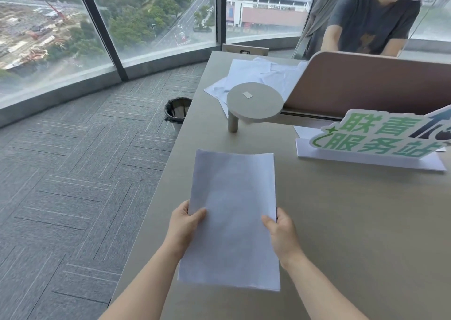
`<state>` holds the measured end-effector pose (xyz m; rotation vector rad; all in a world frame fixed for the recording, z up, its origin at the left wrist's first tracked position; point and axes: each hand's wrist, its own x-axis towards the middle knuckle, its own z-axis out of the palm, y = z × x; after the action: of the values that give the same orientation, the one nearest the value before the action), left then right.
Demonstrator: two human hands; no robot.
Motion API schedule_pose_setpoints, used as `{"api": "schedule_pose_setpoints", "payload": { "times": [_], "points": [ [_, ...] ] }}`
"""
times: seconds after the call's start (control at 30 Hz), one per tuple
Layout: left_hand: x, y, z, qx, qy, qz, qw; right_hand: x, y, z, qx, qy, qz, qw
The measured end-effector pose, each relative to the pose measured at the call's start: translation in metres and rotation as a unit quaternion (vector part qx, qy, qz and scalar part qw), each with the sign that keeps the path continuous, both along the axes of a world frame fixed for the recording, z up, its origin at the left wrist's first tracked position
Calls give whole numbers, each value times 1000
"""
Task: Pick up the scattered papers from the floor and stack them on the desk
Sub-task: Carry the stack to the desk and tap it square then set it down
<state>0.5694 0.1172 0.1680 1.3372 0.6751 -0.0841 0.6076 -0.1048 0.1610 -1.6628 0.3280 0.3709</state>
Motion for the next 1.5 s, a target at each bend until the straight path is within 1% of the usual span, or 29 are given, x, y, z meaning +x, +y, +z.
{"api": "schedule_pose_setpoints", "payload": {
  "times": [0.17,0.33,0.53,0.77,0.9,1.0,1.1,1.17,1.27,1.5],
  "points": [
    [16,24,-10,43,23,12,999,21,30,-14,-47,-15,-5,999],
    [32,53,-26,130,40,28,990,41,57,-24,-79,-8,-1,997],
    [46,74,-46,175,43,18,983,56,85,-36,-99,0,3,995],
    [52,82,-57,214,71,32,974,66,97,-35,-121,0,44,992],
    [54,81,-56,265,87,27,960,68,98,-35,-152,6,61,986],
    [53,78,-50,286,95,18,953,68,96,-33,-212,4,69,975],
    [53,75,-47,301,95,7,949,64,91,-34,-298,-1,64,952],
    [54,75,-47,309,99,0,946,60,88,-37,-332,-9,56,942],
    [56,75,-46,321,108,-8,941,58,85,-42,-362,-17,49,931],
    [59,76,-48,333,113,-15,936,56,88,-45,-396,-45,42,916]
  ]
}}
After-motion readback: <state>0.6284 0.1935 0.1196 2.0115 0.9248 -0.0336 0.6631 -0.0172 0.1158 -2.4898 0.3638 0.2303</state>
